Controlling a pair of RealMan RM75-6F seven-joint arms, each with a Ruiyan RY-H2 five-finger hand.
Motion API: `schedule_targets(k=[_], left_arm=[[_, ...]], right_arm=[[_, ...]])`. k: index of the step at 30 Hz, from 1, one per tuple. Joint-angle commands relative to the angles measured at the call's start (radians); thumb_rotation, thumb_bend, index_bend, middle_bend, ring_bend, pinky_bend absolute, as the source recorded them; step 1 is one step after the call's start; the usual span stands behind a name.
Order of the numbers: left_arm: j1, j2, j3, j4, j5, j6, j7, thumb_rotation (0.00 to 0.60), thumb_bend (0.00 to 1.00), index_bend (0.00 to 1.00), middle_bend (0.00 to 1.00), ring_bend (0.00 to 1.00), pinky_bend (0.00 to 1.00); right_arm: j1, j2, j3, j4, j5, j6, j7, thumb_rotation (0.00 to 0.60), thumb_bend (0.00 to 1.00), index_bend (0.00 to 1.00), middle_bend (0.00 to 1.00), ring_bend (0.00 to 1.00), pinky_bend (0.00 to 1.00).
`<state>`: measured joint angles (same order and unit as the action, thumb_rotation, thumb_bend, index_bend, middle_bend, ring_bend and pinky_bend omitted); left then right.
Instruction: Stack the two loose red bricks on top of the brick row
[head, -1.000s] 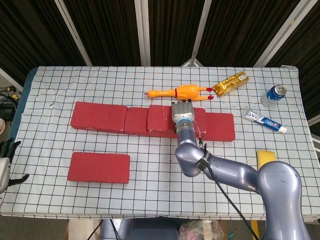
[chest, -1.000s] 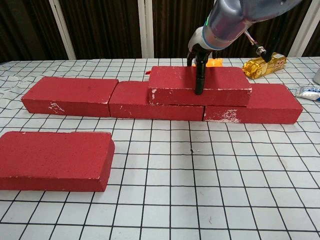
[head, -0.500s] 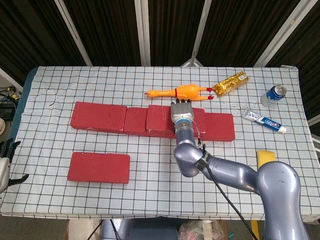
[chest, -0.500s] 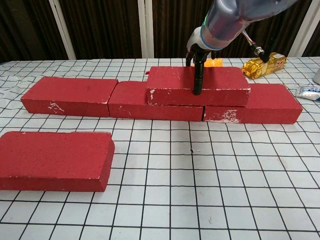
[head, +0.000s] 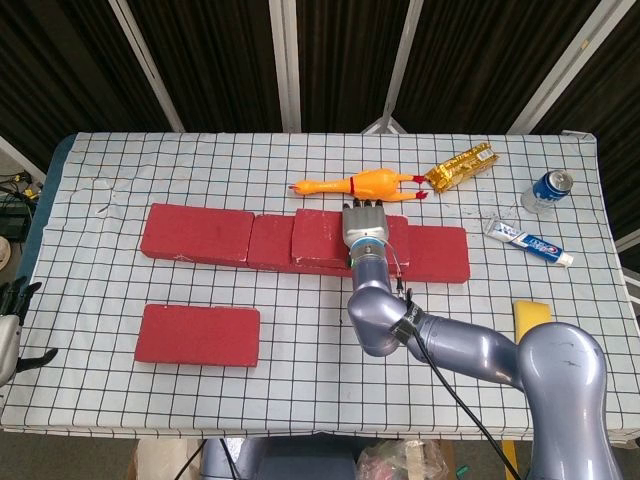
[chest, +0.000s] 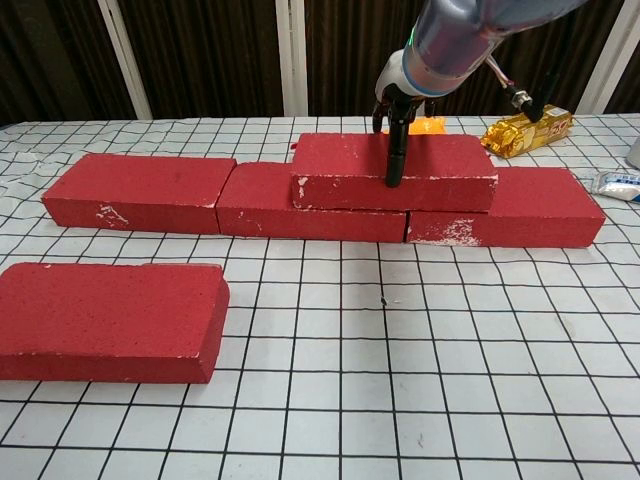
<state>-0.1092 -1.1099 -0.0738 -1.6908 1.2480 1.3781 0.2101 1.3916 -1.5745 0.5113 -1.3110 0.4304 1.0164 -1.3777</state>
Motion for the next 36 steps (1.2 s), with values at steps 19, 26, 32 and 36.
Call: schedule_targets(k=[19, 26, 32, 36], left_arm=[[-0.003, 0.005, 0.0, 0.009, 0.008, -0.006, -0.024, 0.6, 0.0, 0.12, 0.01, 0.0, 0.02], [-0.001, 0.009, 0.014, 0.003, 0.044, -0.005, -0.045, 0.6, 0.0, 0.12, 0.01, 0.0, 0.02], [0.006, 0.016, 0.033, -0.019, 0.084, 0.007, -0.048, 0.6, 0.0, 0.12, 0.0, 0.0, 0.02], [0.013, 0.009, 0.041, -0.025, 0.11, 0.026, -0.046, 0.6, 0.0, 0.12, 0.0, 0.0, 0.02]], right_arm=[[-0.135, 0.242, 0.054, -0.359, -0.16, 0.084, 0.156, 0.6, 0.16, 0.12, 0.0, 0.0, 0.0], [-0.446, 0.522, -0.035, -0.734, -0.526, 0.066, 0.419, 0.6, 0.16, 0.12, 0.0, 0.0, 0.0], [-0.768, 0.662, -0.124, -0.838, -1.028, 0.055, 0.746, 0.6, 0.16, 0.12, 0.0, 0.0, 0.0], [-0.96, 0.692, -0.223, -0.821, -1.392, 0.12, 0.962, 0.6, 0.16, 0.12, 0.0, 0.0, 0.0]])
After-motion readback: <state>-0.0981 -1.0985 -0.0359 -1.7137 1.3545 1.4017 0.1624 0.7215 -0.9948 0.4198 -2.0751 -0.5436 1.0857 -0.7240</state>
